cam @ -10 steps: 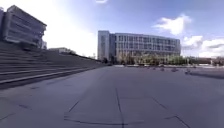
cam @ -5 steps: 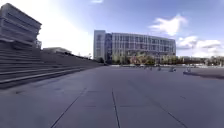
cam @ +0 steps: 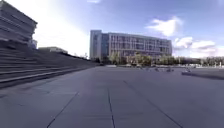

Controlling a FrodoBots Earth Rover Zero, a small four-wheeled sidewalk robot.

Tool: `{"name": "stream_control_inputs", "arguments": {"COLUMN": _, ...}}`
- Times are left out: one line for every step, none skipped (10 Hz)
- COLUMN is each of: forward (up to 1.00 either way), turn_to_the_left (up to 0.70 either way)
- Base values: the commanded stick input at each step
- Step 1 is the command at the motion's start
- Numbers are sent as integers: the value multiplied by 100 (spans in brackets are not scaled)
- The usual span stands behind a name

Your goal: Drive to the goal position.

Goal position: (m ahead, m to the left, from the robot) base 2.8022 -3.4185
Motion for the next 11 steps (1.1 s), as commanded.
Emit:
{"name": "stream_control_inputs", "arguments": {"forward": 70, "turn_to_the_left": -14}}
{"name": "stream_control_inputs", "arguments": {"forward": 70, "turn_to_the_left": -14}}
{"name": "stream_control_inputs", "arguments": {"forward": 70, "turn_to_the_left": -14}}
{"name": "stream_control_inputs", "arguments": {"forward": 70, "turn_to_the_left": -14}}
{"name": "stream_control_inputs", "arguments": {"forward": 70, "turn_to_the_left": -14}}
{"name": "stream_control_inputs", "arguments": {"forward": 70, "turn_to_the_left": -12}}
{"name": "stream_control_inputs", "arguments": {"forward": 70, "turn_to_the_left": -3}}
{"name": "stream_control_inputs", "arguments": {"forward": 70, "turn_to_the_left": 0}}
{"name": "stream_control_inputs", "arguments": {"forward": 70, "turn_to_the_left": 0}}
{"name": "stream_control_inputs", "arguments": {"forward": 70, "turn_to_the_left": 0}}
{"name": "stream_control_inputs", "arguments": {"forward": 70, "turn_to_the_left": 0}}
